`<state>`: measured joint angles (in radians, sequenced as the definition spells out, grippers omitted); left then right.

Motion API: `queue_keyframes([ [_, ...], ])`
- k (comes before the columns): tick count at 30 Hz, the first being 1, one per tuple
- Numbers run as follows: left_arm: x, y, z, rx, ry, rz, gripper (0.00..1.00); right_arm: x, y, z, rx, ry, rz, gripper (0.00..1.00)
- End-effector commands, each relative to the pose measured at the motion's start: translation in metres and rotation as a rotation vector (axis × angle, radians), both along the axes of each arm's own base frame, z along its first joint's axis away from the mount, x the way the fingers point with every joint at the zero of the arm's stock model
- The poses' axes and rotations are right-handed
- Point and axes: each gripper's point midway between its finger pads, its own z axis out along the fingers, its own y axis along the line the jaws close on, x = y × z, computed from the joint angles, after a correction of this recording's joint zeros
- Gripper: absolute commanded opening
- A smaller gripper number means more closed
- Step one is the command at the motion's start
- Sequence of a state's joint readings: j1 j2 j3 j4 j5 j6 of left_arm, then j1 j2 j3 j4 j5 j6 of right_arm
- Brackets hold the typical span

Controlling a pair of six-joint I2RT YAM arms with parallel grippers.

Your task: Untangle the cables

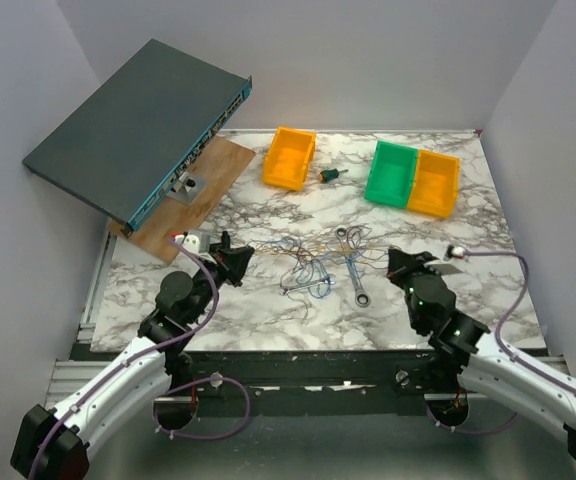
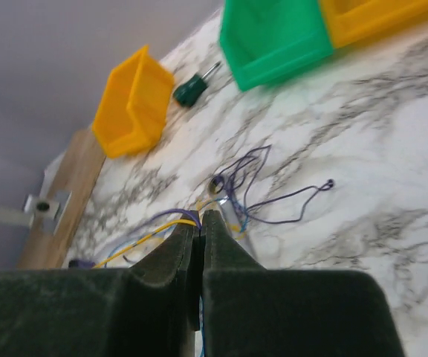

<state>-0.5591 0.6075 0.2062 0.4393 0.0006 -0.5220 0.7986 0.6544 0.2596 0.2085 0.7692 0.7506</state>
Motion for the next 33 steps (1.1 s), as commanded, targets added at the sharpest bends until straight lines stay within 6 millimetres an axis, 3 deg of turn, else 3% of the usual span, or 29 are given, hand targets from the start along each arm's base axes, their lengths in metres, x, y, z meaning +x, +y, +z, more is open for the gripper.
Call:
queue_keyframes([
  [1, 0.023, 0.078, -0.032, 0.039, 0.068, 0.423, 0.0, -0.037, -0.14, -0.019, -0.018, -0.061, -0.663, 0.01],
  [9, 0.024, 0.076, -0.032, 0.044, 0.074, 0.416, 0.0, -0.034, -0.133, -0.018, -0.005, -0.063, -0.618, 0.04],
  [10, 0.024, 0.072, -0.032, 0.047, 0.069, 0.394, 0.0, -0.031, -0.127, -0.019, -0.017, -0.047, -0.589, 0.14],
  [13, 0.019, 0.046, -0.022, 0.066, 0.01, 0.237, 0.0, -0.011, -0.085, -0.01, -0.171, -0.011, -0.338, 0.69],
  [16, 0.013, 0.019, -0.014, 0.085, -0.031, 0.081, 0.0, 0.0, -0.014, -0.005, -0.26, -0.077, 0.064, 0.85],
  [20, 0.01, 0.001, -0.013, 0.11, -0.024, -0.021, 0.0, -0.02, 0.071, 0.0, -0.284, -0.22, 0.545, 0.89],
  [26, 0.002, -0.005, -0.007, 0.096, -0.063, -0.067, 0.0, -0.036, 0.142, -0.002, -0.249, -0.189, 0.91, 0.89],
  [28, 0.001, -0.003, -0.005, 0.09, -0.077, -0.062, 0.0, -0.037, 0.164, 0.0, -0.231, -0.164, 1.006, 0.84],
  [33, -0.003, -0.001, 0.0, 0.082, -0.103, -0.061, 0.0, -0.042, 0.205, -0.014, -0.228, -0.115, 1.149, 0.83],
])
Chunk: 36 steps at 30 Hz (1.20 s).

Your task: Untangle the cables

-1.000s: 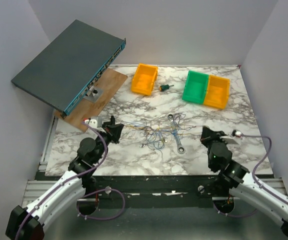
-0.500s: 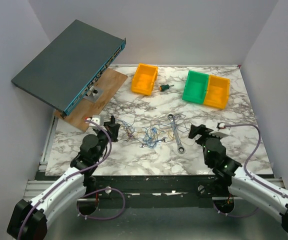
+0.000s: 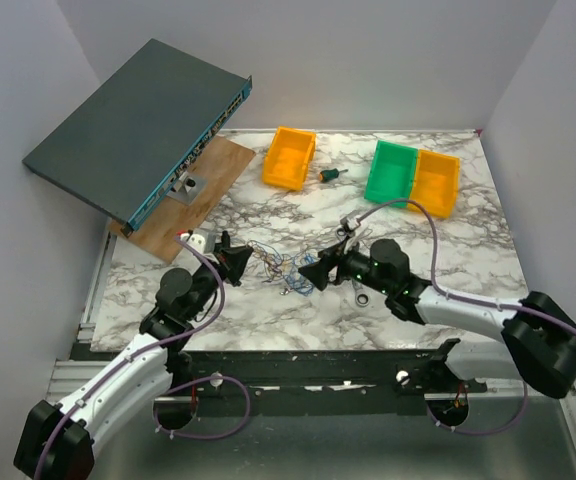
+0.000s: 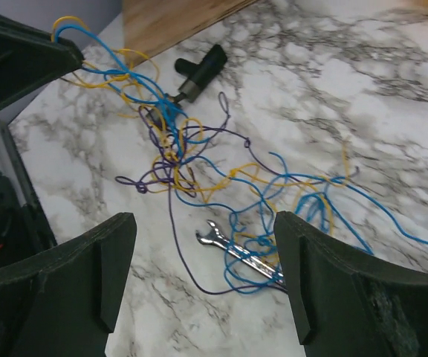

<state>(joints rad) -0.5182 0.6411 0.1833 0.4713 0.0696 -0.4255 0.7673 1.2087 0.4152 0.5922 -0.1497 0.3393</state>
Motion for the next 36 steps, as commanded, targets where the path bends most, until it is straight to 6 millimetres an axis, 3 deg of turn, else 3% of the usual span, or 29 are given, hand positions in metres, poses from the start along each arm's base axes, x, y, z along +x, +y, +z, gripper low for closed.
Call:
queue_keyframes([
  [1, -0.007, -0.003, 0.015, -0.014, -0.07, -0.04, 0.0, -0.021, 0.045, 0.01, 0.039, -0.01, 0.23, 0.83],
  [10, -0.014, -0.006, 0.023, -0.038, -0.106, -0.074, 0.0, -0.008, 0.102, 0.006, 0.077, 0.029, 0.294, 0.8],
  [14, -0.014, -0.003, 0.021, -0.041, -0.103, -0.057, 0.0, 0.006, 0.113, 0.006, 0.097, 0.043, 0.249, 0.6],
  [15, -0.014, -0.002, 0.021, -0.041, -0.101, -0.052, 0.0, 0.013, 0.11, 0.007, 0.097, 0.041, 0.204, 0.56],
  [17, -0.013, -0.001, 0.02, -0.042, -0.102, -0.044, 0.0, 0.024, 0.102, 0.011, 0.089, 0.03, 0.12, 0.37],
  [19, -0.013, 0.001, 0.02, -0.042, -0.102, -0.032, 0.0, 0.034, 0.092, 0.019, 0.08, 0.02, 0.042, 0.08],
  [20, -0.011, 0.003, 0.018, -0.04, -0.093, -0.016, 0.0, 0.037, 0.087, 0.022, 0.069, 0.019, 0.01, 0.01],
  [25, 0.011, 0.027, -0.005, 0.007, 0.042, 0.168, 0.0, 0.046, 0.05, 0.051, 0.052, -0.007, -0.164, 0.01],
  [29, 0.014, 0.026, -0.01, 0.027, 0.075, 0.172, 0.0, 0.05, 0.018, 0.075, 0.027, -0.012, -0.295, 0.01],
  [34, 0.02, 0.038, -0.019, 0.057, 0.115, 0.247, 0.2, 0.044, -0.021, 0.1, -0.035, -0.002, -0.412, 0.01],
  [36, 0.022, 0.044, -0.023, 0.071, 0.134, 0.281, 0.36, 0.044, -0.046, 0.103, -0.068, 0.016, -0.518, 0.01],
])
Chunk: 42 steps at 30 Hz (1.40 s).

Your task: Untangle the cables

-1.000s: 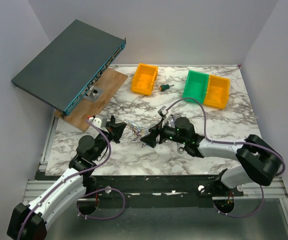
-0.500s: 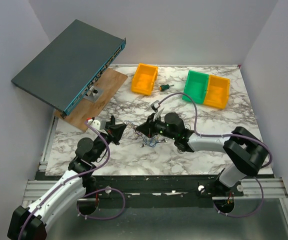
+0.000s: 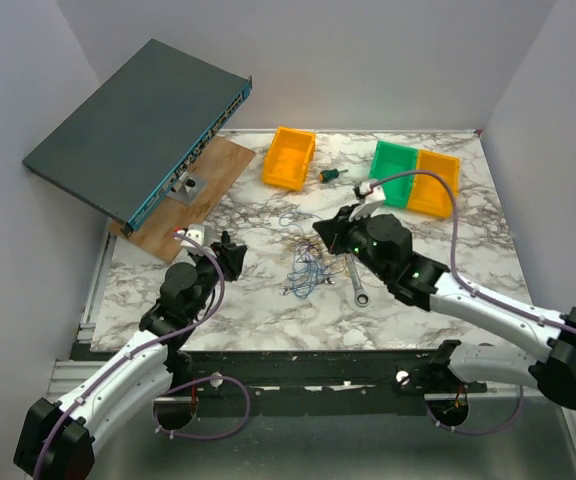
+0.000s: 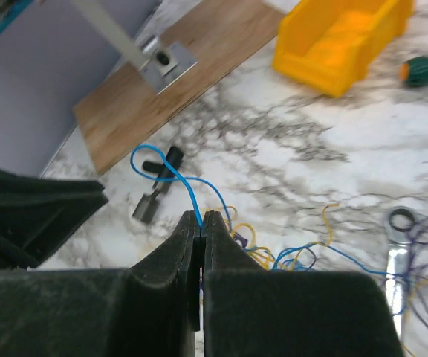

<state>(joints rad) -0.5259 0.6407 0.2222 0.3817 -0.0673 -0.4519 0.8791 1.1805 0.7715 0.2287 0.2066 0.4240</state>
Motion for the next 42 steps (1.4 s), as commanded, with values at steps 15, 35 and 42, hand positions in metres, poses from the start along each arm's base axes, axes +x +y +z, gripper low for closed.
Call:
queue_keyframes([
  [15, 0.001, -0.019, -0.012, 0.073, 0.04, -0.113, 0.74, 0.005, -0.112, 0.077, -0.089, -0.024, -0.412, 0.01],
  [35, -0.068, -0.106, 0.032, -0.029, -0.307, -0.69, 0.99, -0.073, 0.034, 0.15, 0.181, 0.038, 0.457, 0.01],
  [42, -0.06, -0.099, 0.037, -0.038, -0.333, -0.622, 0.99, -0.097, 0.055, 0.134, 0.233, 0.132, 0.634, 0.01],
])
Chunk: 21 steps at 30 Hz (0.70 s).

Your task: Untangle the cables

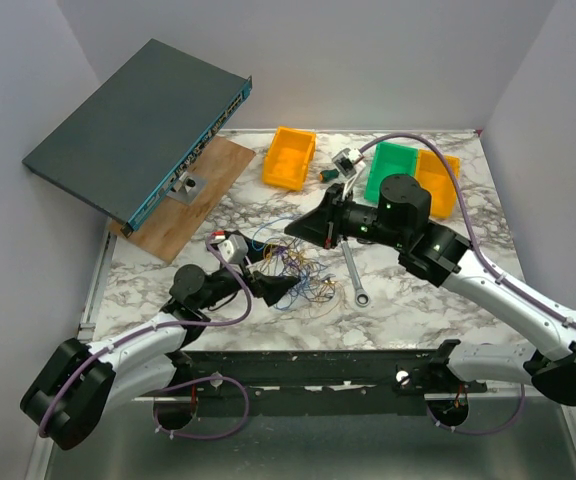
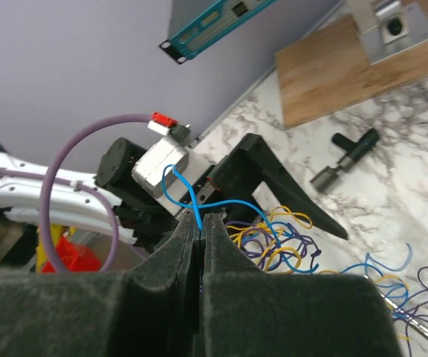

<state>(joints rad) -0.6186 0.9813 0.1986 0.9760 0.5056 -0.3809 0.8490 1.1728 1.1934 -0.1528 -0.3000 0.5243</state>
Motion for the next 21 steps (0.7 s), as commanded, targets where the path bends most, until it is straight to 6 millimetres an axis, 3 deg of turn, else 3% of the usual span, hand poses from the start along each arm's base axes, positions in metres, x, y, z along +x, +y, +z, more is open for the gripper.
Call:
queue_keyframes([
  [1, 0.004, 0.005, 0.01, -0.031, -0.058, 0.048, 0.98, -0.031, 0.018, 0.009, 0.097, 0.043, 0.203, 0.01],
  [3, 0.008, 0.006, 0.008, -0.026, -0.05, 0.066, 0.91, -0.037, 0.023, 0.009, 0.128, 0.056, 0.244, 0.01],
  [4, 0.011, 0.006, 0.007, -0.02, -0.041, 0.075, 0.8, -0.039, 0.024, 0.006, 0.13, 0.068, 0.255, 0.01],
  [5, 0.014, 0.004, 0.007, -0.014, -0.031, 0.077, 0.66, -0.039, 0.025, 0.005, 0.131, 0.07, 0.257, 0.01],
  [7, 0.019, 0.004, 0.006, -0.008, -0.008, 0.094, 0.18, -0.031, 0.02, 0.003, 0.112, 0.057, 0.198, 0.01],
  [8, 0.024, 0.007, 0.004, -0.009, 0.01, 0.129, 0.0, -0.022, 0.015, 0.005, 0.102, 0.035, 0.132, 0.01],
  [11, 0.04, 0.025, -0.005, 0.013, 0.062, 0.267, 0.0, 0.024, -0.025, -0.008, -0.011, 0.025, -0.227, 0.01],
  [14, 0.053, 0.046, -0.016, 0.043, 0.11, 0.403, 0.0, 0.058, -0.091, -0.015, -0.103, -0.019, -0.608, 0.01],
  [18, 0.068, 0.072, -0.036, 0.084, 0.201, 0.563, 0.0, 0.074, -0.174, -0.021, -0.26, -0.11, -0.976, 0.01],
  [21, 0.078, 0.09, -0.053, 0.123, 0.286, 0.659, 0.0, 0.074, -0.237, -0.019, -0.457, -0.182, -1.256, 0.01],
])
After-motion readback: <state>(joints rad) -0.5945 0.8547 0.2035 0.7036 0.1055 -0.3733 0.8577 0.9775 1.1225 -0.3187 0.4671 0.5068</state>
